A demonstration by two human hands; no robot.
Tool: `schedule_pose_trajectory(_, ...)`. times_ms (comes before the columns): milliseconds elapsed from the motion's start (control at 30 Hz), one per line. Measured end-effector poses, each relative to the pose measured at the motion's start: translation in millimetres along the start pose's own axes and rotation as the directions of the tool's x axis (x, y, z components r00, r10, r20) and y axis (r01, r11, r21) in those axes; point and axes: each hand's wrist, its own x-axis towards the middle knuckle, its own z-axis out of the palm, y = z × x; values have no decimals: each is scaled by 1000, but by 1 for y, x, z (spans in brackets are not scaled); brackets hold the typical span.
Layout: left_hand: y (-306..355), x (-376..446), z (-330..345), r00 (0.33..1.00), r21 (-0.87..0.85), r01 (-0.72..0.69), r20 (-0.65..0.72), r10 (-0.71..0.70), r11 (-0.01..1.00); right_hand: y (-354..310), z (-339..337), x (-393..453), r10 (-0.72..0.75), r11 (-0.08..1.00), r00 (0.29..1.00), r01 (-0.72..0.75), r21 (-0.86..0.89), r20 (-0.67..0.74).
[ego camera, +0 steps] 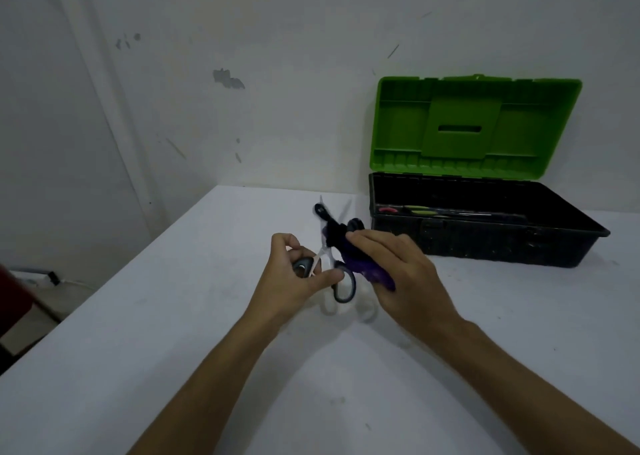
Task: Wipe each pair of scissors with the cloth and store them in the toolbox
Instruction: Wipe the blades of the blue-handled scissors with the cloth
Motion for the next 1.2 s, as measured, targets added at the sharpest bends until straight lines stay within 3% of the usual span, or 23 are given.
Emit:
schedule_pose_trajectory(100,-2,-1,5,992,-263,109,-29,-121,959,-11,5,-3,60,997,998,-59,43,-9)
schedule_pose_trajectory(167,-3,-1,6,988,-336,135,-31,-154,932,-14,7,-6,74,995,997,-74,64,5)
schedule_pose_trajectory(433,-3,-4,1,995,-145,61,-73,-72,988,-7,-10,8,147,984,987,-138,115,-72)
schedule_pose_trajectory(600,-6,-9,1,991,-31,98,-87,-100,995,-2,-28,22,144,984,979,-126,129,-147)
schedule_pose_trajectory(733,-8,-11,1,997,121,-3,-71,12,993,-8,-30,24,122,987,986,-108,121,-116)
schedule_pose_trajectory(933,-12,-13,3,987,119,-39,157,20,992,-14,-9,22,75,994,996,-79,79,44)
schedule_pose_trajectory(1100,-6,-11,-2,994,23,-49,102,46,999,-8,13,13,-100,995,981,102,0,166)
schedule_pose_trajectory(1200,-3,-11,-5,995,-16,-64,77,65,998,-1,19,14,-206,974,970,216,-70,125)
